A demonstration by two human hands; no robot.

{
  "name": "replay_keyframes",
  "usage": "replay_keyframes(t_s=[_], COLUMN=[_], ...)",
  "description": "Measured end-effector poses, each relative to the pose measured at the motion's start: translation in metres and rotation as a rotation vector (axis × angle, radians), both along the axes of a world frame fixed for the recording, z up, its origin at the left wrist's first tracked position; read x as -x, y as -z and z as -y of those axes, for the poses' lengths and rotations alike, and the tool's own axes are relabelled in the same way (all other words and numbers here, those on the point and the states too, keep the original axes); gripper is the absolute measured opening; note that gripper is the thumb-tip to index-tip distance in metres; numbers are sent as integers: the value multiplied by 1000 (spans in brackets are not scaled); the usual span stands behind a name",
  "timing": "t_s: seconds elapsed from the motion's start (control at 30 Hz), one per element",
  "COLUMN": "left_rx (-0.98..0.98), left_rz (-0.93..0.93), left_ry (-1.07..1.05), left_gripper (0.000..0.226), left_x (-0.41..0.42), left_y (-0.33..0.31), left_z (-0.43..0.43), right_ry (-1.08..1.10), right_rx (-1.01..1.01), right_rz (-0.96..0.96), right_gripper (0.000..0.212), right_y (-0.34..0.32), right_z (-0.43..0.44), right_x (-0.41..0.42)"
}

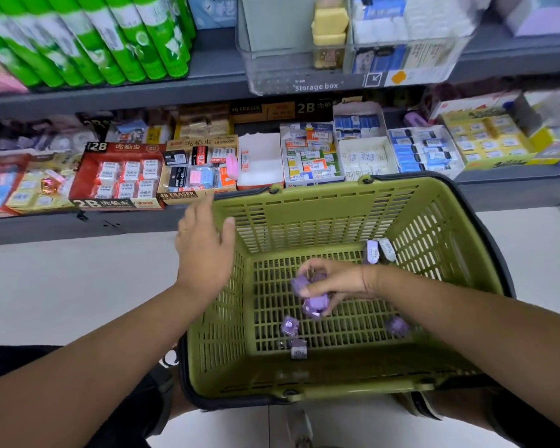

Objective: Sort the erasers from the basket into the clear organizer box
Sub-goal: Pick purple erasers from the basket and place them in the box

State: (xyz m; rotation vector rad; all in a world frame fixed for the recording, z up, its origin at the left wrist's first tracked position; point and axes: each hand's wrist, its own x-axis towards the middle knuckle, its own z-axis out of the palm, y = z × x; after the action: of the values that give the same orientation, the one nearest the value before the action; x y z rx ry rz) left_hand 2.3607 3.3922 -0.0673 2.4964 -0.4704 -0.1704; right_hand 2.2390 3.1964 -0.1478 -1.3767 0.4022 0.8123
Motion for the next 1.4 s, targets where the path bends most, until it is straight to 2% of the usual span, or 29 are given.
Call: replay_keyframes(t_s=[0.03, 0.13, 0.17, 0.23, 0.3, 0.37, 0.53, 0.7, 0.77, 0.83, 0.9, 0.97, 1.07, 1.2, 1.3, 1.4], left_rx=[102, 509, 637, 920, 1135, 1240, 1243, 1291, 1299, 1293, 1286, 1267, 1261, 1282, 1264, 1258], left_rz=[-169, -989, -1196, -1379, -1392, -1395, -1349, -1355, -1360, -1351, -1354, -1349, -1314, -1291, -1313, -1329], left_ry=[-22, -271, -315, -259, -139, -71, -15, 45, 75, 80, 58, 37, -36, -193, -250, -274], left_gripper=[55, 79, 86, 79, 67, 63, 43, 28, 25, 31, 36, 36, 38, 27, 26, 26], left_x=[11, 40, 43, 37, 23, 12, -5, -20, -27, -35, -44, -54, -71, -89, -94, -98], left_y=[-9, -51, -63, -90, -120, -146, -177, -188, -189, -189, -189, -192, -198, -196, -191, -188], left_z=[9, 37, 44, 58, 72, 82, 88, 95, 97, 97, 96, 93, 88, 82, 81, 80], right_ry=[73, 255, 318, 384, 347, 325, 193, 97, 148, 332, 494, 549, 555, 297, 179, 52], right_rx=[6, 180, 239, 333, 415, 495, 546, 740, 772, 726, 594, 554, 824, 1212, 1276, 1352], right_rz=[76, 416, 533, 762, 950, 1037, 1034, 1032, 1052, 1051, 1003, 1003, 1058, 902, 802, 802], right_gripper=[41, 39, 41, 47, 53, 55, 47, 48, 52, 55, 46, 34, 31, 41, 44, 35], right_y=[-21, -95, -119, -161, -192, -215, -253, -268, -269, -268, -268, -273, -281, -280, -268, -255], right_z=[2, 5, 5, 1, -2, 0, 14, 23, 24, 28, 33, 40, 58, 76, 75, 71], right_x=[-12, -43, -49, -54, -55, -56, -58, -66, -73, -80, -89, -100, -125, -169, -193, -207])
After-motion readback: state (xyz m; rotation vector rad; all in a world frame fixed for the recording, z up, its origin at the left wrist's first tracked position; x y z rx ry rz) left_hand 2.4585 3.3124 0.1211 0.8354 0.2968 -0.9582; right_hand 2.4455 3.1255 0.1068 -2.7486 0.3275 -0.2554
